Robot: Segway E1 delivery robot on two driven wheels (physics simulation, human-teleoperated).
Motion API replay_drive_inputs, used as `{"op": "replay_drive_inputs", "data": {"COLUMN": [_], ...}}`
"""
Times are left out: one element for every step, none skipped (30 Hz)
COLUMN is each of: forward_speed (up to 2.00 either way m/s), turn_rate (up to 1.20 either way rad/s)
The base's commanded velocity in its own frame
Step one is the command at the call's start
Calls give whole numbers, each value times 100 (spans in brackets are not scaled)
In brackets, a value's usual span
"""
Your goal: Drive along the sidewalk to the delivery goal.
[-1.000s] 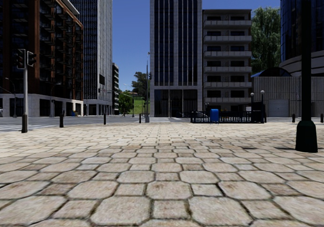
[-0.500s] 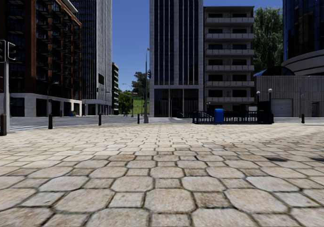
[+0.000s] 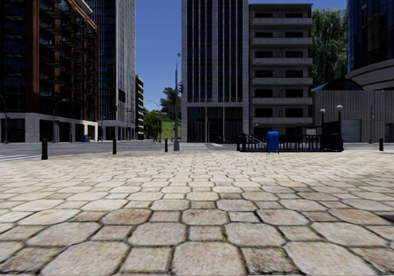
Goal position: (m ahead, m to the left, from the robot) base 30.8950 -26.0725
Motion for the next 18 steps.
{"op": "replay_drive_inputs", "data": {"forward_speed": [200, 200, 200, 200, 200, 200, 200, 200, 200, 200, 200, 200, 200, 200, 200, 200, 200, 200], "turn_rate": [0, 0, 0, 0, 0, 0, 0, 0, 0, 0, 0, 0, 0, 0, 0, 0, 0, 0]}}
